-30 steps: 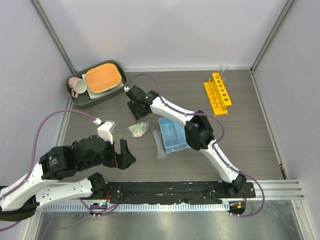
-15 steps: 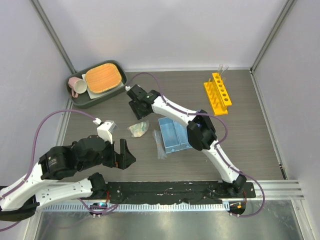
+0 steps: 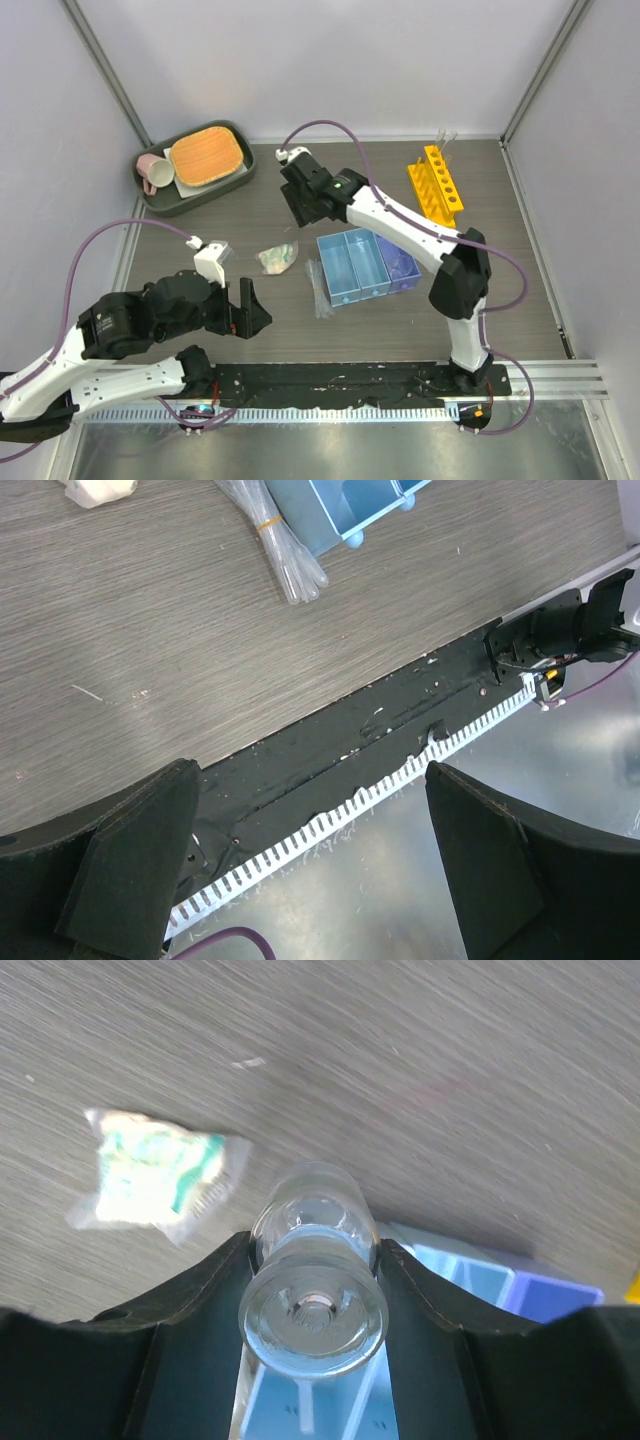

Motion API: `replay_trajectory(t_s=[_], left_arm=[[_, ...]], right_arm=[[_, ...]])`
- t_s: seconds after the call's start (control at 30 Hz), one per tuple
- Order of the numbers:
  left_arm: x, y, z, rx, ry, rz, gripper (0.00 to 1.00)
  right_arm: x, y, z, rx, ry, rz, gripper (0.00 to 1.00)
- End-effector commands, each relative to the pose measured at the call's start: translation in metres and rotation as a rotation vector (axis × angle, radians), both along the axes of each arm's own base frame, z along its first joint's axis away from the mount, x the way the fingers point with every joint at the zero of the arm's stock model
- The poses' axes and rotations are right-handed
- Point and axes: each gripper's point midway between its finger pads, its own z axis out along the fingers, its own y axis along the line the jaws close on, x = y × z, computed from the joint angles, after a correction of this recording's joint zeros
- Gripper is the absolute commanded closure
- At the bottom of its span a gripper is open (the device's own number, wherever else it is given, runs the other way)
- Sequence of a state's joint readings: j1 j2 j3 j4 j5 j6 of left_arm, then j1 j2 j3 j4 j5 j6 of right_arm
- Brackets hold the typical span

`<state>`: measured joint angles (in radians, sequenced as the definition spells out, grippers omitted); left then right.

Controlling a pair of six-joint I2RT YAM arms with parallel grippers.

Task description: Organize the chemistry lab equipment

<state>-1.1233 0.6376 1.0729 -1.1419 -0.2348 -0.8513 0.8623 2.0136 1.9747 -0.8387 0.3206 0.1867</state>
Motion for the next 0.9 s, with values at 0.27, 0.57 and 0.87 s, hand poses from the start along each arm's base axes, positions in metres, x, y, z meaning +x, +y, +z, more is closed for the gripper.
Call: replay_trajectory(t_s=[0.27, 0.57, 0.87], left_arm=[[0.005, -0.013, 0.01, -0.034, -0.03, -0.023, 0.0], [0.007, -0.024, 0.01, -0.023, -0.026, -0.052, 0.0], [0.007, -0.024, 0.01, -0.016, -0.025, -0.056, 0.0]], right_arm=[[-0.003, -0.122, 0.015, 0.041, -0.022, -0.223, 0.68], [0.0, -0.171, -0.003, 0.07, -0.002, -0.35, 0.68], [-0.004, -0.189, -0.027, 0.091, 0.036, -0.415, 0.69]])
